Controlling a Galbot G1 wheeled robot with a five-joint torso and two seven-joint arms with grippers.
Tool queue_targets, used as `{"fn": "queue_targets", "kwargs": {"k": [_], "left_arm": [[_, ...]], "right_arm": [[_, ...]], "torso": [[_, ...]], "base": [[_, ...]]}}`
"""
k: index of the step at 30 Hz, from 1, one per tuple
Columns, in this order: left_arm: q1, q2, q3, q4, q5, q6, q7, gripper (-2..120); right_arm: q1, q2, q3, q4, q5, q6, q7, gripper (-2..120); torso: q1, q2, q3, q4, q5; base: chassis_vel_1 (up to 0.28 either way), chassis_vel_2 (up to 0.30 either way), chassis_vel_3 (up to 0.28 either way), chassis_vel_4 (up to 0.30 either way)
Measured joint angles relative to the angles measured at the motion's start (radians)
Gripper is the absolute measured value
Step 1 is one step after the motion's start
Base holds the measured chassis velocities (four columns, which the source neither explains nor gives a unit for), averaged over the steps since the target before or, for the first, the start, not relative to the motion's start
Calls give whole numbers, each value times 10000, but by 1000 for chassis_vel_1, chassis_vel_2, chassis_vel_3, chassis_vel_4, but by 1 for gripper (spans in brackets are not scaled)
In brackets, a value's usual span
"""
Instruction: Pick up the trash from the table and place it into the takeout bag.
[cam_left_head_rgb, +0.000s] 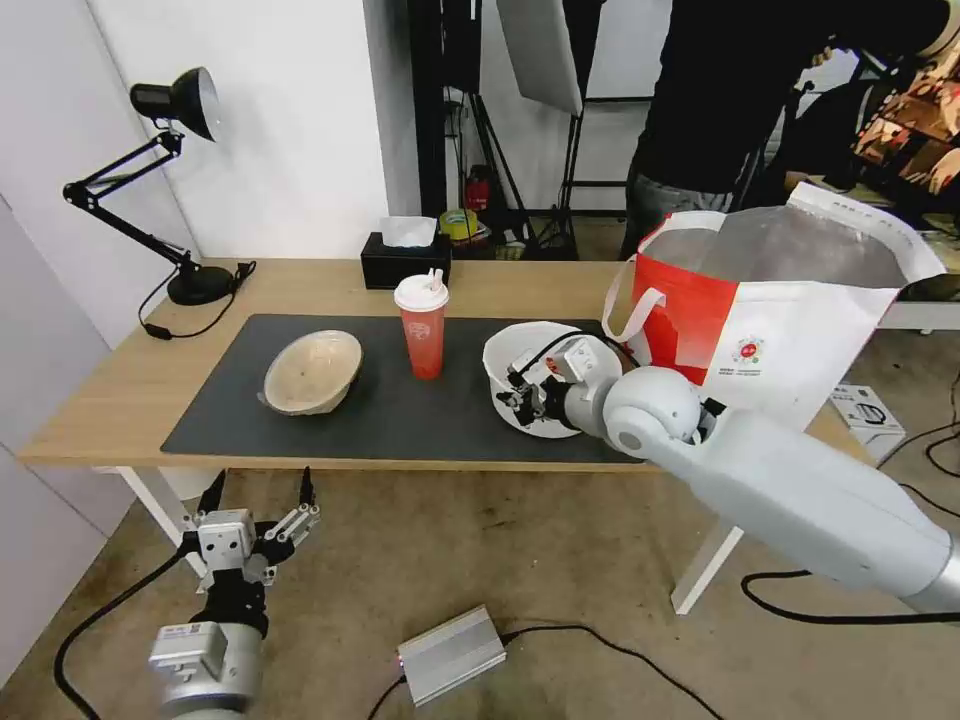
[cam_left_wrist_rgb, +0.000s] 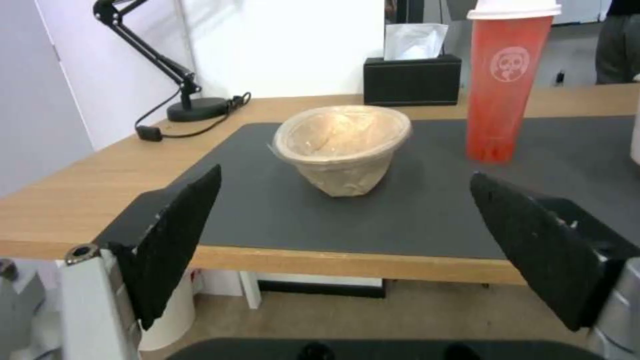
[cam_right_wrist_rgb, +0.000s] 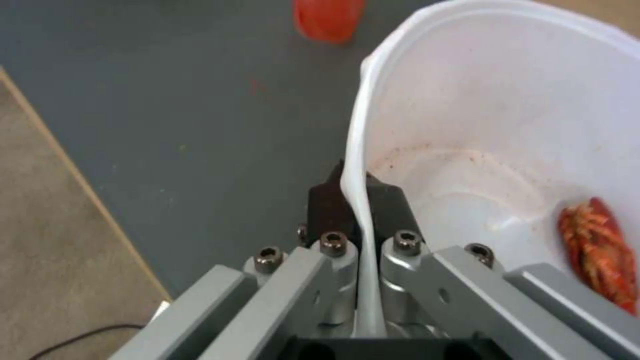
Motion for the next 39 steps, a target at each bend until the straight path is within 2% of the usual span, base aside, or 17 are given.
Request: {"fn": "queue_targets", "kwargs": {"k": [19,39], "left_arm": [[-3,-9,41,-49,7,10,6,100],[-33,-91,116,-94,32,28,10,100]], "right_arm": [[466,-1321,72,1960,320,-5,-129,0],[1372,-1784,-172,3909,958,-5,-81,0]], "torso": [[0,0,0,-2,0],[0,0,0,-1,-1]], "base": [[0,0,0,0],[0,0,0,0]]}}
